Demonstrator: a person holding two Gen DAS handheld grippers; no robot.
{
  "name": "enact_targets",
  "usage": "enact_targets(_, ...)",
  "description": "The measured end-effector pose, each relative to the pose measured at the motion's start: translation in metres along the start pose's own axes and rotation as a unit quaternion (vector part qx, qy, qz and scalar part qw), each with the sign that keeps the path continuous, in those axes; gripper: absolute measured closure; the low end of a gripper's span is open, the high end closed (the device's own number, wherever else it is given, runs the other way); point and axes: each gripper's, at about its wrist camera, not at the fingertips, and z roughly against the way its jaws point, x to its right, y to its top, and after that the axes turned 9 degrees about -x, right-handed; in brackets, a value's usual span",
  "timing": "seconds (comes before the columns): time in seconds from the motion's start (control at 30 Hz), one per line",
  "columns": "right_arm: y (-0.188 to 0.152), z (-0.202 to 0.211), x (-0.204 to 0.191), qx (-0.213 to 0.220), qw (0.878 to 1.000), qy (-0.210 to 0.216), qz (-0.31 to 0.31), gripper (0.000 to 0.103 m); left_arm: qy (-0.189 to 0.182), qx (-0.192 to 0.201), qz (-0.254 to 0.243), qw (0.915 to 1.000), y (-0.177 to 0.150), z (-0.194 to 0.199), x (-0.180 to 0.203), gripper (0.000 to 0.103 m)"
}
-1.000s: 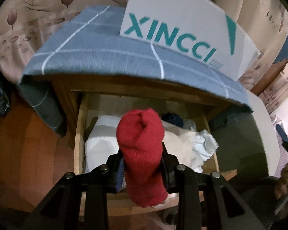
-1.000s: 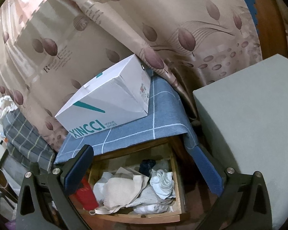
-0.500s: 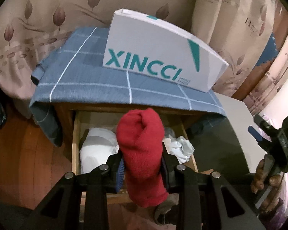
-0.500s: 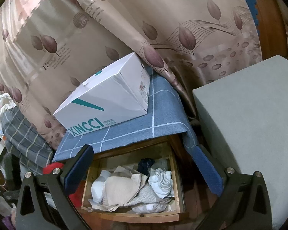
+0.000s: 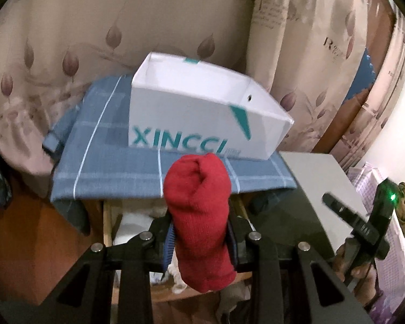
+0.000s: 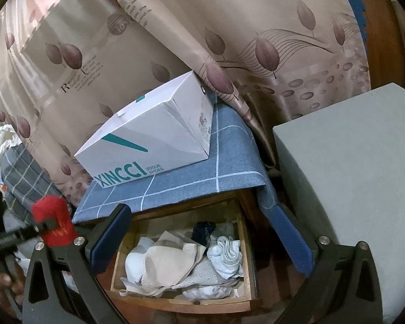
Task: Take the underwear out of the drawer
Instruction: 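Lift the red sock with the left gripper over the white shoe box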
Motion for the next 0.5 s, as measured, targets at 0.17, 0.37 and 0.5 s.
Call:
enact_targets(0.17,0.0,0.0,-0.002,-0.001,1.0,0.0,0.004,0.0,0.007,0.021,-0.019,0.9996,0.032,0.011,0.012,0.071)
enact_targets(0.37,0.0,0.0,-0.003,-0.002,1.0,0.0,0.009,0.0,0.009,0.047,-0.027,0.9985,0.089,0.025,0.021,0.071)
enact_targets(0.5,-0.001,0.0,-0.005,-0.001,1.0,0.001,0.012,0.0,0.031,0.063,-0.04,0.9967,0.128,0.03,0.03,0.071)
